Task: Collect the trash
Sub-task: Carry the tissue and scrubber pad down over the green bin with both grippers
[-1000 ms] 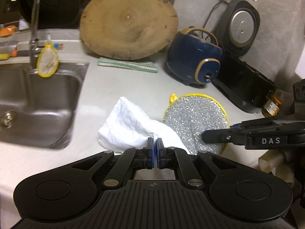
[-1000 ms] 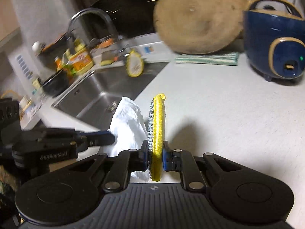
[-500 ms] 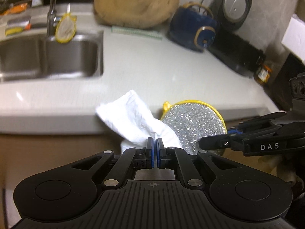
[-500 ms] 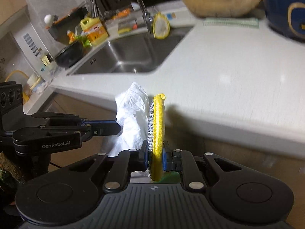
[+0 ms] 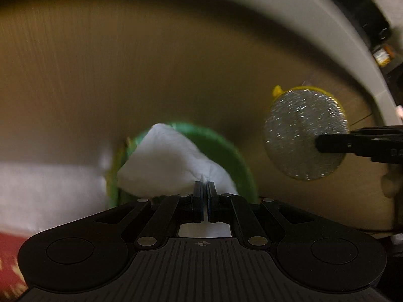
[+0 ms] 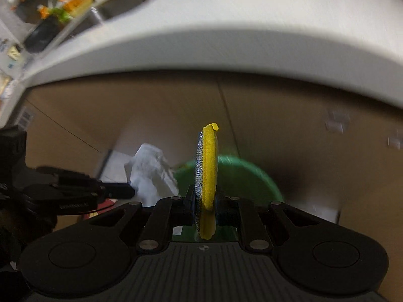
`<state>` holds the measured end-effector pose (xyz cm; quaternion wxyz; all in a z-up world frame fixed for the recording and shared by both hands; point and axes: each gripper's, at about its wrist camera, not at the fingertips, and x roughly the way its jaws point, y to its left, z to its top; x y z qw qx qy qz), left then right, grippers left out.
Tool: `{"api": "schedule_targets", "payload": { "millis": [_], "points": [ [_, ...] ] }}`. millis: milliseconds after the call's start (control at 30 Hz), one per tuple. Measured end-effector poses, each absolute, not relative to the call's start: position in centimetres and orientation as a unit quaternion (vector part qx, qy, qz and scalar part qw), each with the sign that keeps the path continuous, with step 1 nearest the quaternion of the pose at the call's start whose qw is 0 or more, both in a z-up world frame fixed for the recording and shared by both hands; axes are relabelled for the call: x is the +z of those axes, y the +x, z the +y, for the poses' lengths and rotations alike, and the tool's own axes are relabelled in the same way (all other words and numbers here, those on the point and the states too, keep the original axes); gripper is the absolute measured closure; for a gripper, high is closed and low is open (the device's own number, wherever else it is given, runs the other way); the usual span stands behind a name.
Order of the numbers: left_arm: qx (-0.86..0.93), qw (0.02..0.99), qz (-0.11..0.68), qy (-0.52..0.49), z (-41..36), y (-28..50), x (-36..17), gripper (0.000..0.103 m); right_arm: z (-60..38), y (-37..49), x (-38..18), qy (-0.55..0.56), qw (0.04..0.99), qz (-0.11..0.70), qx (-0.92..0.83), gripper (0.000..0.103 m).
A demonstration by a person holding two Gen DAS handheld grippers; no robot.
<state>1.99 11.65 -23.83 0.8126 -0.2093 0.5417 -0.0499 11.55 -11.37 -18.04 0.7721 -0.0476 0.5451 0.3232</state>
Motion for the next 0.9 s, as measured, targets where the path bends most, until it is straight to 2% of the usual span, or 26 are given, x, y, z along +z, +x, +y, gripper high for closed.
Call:
{"api": "schedule_targets", "payload": {
  "millis": [133, 267, 333, 400, 600, 700, 800, 900],
  "points": [
    [-0.037, 0.79, 0.556, -0.255, 9.7, 3.0, -30.5, 0.097, -11.9, 12.1, -22.2, -0.053, 0.756, 0.579, 0.3, 0.089],
    [-0.012, 0.781, 0.542, -0.31, 8.8, 3.8, -37.9, 0.092, -11.6, 12.9, -26.7, -0.062, 0.739, 0.605, 0.289, 0.089],
    [0.012, 0.751, 0.574, -0.328, 8.7, 4.9, -41.1, 0.088, -10.6, 13.8, -28.9, -0.065, 0.728, 0.616, 0.296, 0.089],
    [0.023, 0.734, 0.597, -0.323, 8.9, 5.3, -43.3, 0.088, -9.8, 14.6, -31.4, -0.061, 0.716, 0.626, 0.302, 0.089],
    [0.039, 0.761, 0.564, -0.317, 11.9, 3.6, -42.3, 0.088, -5.1, 15.1, -41.3, -0.054, 0.685, 0.652, 0.32, 0.089],
    [0.055, 0.77, 0.545, -0.327, 13.9, 2.2, -40.8, 0.088, -3.0, 15.2, -47.9, -0.013, 0.635, 0.706, 0.313, 0.089],
    [0.063, 0.774, 0.534, -0.335, 15.0, 1.3, -39.9, 0.088, -1.4, 14.6, -53.7, -0.061, 0.628, 0.727, 0.27, 0.089],
    [0.058, 0.778, 0.528, -0.335, 15.0, 0.9, -39.4, 0.088, -0.8, 14.6, -56.5, -0.097, 0.626, 0.726, 0.267, 0.087]
  ]
}}
